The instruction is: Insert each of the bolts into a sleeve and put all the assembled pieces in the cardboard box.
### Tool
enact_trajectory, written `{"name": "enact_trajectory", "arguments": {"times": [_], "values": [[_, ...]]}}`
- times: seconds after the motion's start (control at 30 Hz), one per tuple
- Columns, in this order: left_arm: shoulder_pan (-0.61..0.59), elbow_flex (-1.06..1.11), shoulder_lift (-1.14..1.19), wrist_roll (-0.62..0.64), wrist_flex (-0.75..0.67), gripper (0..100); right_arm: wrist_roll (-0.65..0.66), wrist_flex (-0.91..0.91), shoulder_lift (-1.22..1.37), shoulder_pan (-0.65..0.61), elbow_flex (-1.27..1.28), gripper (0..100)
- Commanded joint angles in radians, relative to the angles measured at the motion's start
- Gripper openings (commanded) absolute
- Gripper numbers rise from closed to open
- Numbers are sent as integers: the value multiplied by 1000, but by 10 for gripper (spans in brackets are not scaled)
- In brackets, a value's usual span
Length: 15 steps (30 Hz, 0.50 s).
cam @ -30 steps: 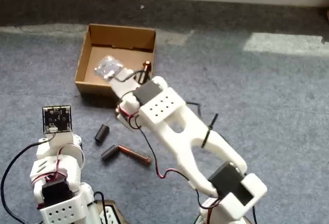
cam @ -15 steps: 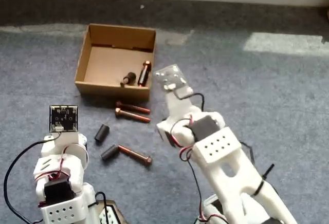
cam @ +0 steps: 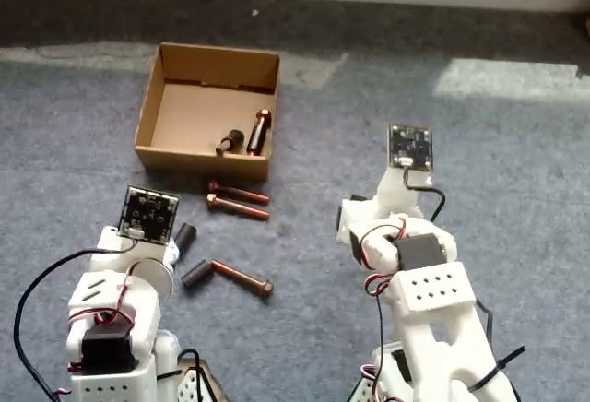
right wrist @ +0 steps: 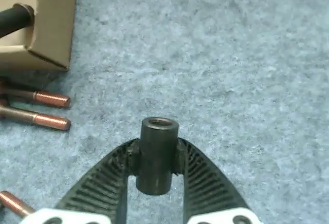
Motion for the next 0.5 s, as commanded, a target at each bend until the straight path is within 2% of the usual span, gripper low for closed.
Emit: {"name": "enact_trajectory", "arguments": {"times": [0.0,0.13,0.23,0.37,0.47], "values": [[91,-119,1,-51,83,21,-32,-116,-28,35,58,4],[148,-168,4,-66,101,22,-31,-206,-28,85,119,4],[196,-199,74,-77,101,68,-31,-239,-27,99,147,4],[255,-303,312,-81,98,108,-31,-259,-27,101,166,4],[312,-404,516,-155,101,146,-31,-259,-27,130,166,4]]}}
